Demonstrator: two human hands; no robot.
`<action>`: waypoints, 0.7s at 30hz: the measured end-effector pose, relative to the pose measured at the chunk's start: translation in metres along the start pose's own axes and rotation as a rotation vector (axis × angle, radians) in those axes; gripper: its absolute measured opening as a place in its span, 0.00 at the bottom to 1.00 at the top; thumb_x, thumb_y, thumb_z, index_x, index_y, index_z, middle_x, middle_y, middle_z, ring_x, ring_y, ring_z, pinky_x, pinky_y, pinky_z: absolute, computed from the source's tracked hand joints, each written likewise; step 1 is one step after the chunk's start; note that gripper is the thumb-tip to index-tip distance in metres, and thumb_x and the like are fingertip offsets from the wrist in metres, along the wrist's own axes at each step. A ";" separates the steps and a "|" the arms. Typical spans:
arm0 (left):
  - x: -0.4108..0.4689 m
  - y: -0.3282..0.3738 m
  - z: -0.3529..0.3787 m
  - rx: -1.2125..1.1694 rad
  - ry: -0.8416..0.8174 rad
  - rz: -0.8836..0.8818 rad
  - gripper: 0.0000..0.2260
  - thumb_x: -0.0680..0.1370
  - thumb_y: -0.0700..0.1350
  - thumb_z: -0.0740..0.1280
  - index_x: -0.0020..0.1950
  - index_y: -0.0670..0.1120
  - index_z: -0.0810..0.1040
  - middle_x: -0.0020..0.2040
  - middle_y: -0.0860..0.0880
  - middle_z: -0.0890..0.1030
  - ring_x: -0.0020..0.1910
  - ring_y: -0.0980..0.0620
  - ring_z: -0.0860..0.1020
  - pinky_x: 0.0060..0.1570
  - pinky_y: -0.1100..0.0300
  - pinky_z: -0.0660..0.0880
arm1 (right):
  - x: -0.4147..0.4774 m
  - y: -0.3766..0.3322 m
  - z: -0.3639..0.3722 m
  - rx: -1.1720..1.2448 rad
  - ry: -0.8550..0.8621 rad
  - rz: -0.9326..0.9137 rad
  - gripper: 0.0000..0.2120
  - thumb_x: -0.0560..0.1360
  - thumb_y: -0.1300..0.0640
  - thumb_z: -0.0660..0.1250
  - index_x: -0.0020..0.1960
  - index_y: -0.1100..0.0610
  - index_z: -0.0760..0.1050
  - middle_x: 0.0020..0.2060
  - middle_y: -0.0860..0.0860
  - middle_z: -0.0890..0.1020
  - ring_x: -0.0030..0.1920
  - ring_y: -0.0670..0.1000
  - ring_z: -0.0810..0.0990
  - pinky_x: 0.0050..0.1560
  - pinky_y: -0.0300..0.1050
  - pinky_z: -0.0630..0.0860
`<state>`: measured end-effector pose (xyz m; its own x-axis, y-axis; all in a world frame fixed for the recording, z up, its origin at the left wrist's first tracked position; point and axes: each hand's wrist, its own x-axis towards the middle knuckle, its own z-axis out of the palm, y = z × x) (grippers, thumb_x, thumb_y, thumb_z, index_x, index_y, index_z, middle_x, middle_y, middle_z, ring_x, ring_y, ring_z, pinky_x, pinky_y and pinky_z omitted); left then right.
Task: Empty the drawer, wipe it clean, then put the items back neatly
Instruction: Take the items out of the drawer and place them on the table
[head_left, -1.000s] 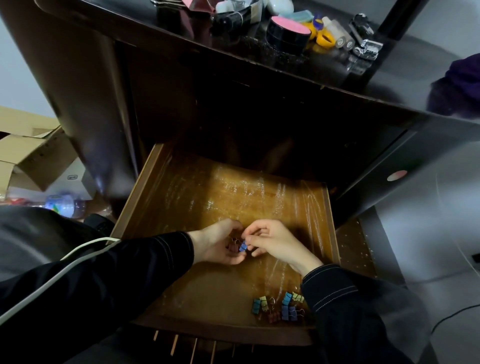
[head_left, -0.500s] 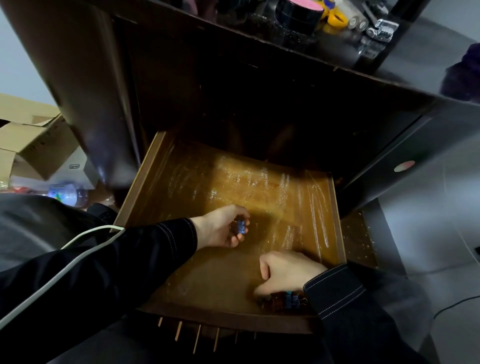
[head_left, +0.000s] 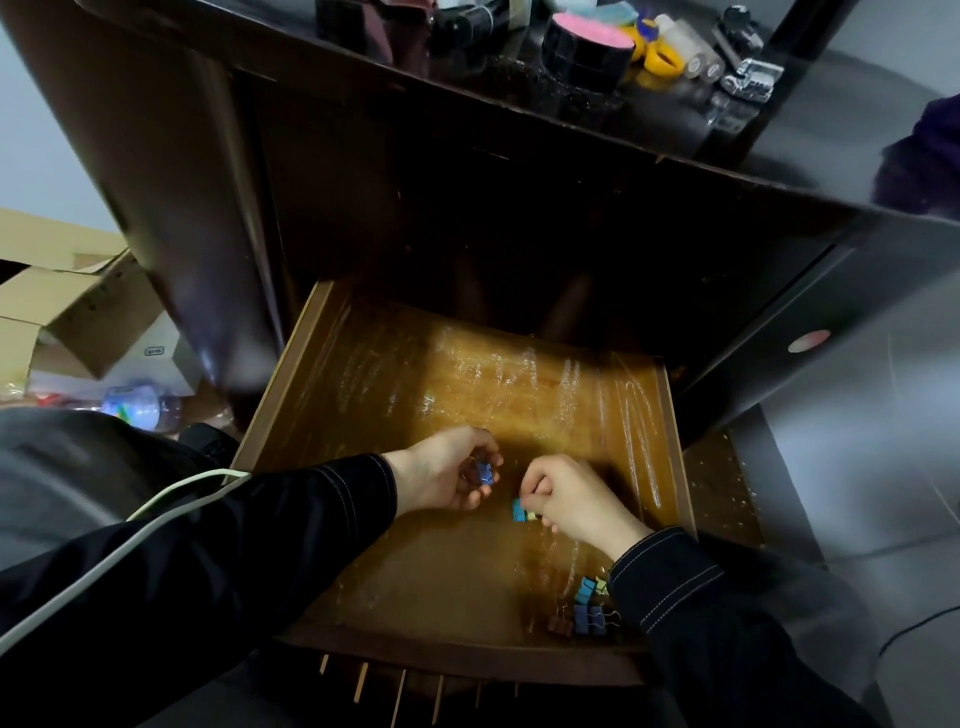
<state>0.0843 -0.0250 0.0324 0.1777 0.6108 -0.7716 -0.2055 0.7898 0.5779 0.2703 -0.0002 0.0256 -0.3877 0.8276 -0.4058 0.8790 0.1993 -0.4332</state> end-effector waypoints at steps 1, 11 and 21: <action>0.000 0.000 0.000 0.000 0.008 0.003 0.08 0.81 0.45 0.61 0.44 0.44 0.75 0.36 0.46 0.75 0.30 0.52 0.72 0.27 0.63 0.69 | 0.002 0.000 -0.001 0.043 0.036 0.015 0.01 0.79 0.57 0.70 0.48 0.52 0.81 0.38 0.47 0.83 0.35 0.48 0.83 0.37 0.44 0.83; -0.001 0.000 -0.002 -0.060 0.007 0.001 0.08 0.82 0.44 0.60 0.51 0.41 0.76 0.45 0.41 0.77 0.37 0.46 0.76 0.35 0.57 0.75 | 0.008 0.005 -0.012 -0.028 0.366 0.104 0.07 0.79 0.58 0.69 0.43 0.50 0.78 0.37 0.44 0.82 0.38 0.43 0.81 0.36 0.37 0.78; -0.001 -0.001 0.001 -0.157 -0.085 -0.049 0.11 0.83 0.48 0.59 0.58 0.41 0.71 0.53 0.37 0.76 0.45 0.41 0.79 0.39 0.51 0.81 | 0.002 -0.019 -0.015 0.543 0.093 -0.110 0.05 0.77 0.59 0.71 0.51 0.50 0.81 0.43 0.49 0.85 0.32 0.46 0.81 0.30 0.38 0.76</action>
<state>0.0850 -0.0256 0.0327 0.2710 0.5795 -0.7686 -0.3413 0.8044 0.4862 0.2573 0.0061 0.0450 -0.4216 0.8647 -0.2729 0.5563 0.0089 -0.8309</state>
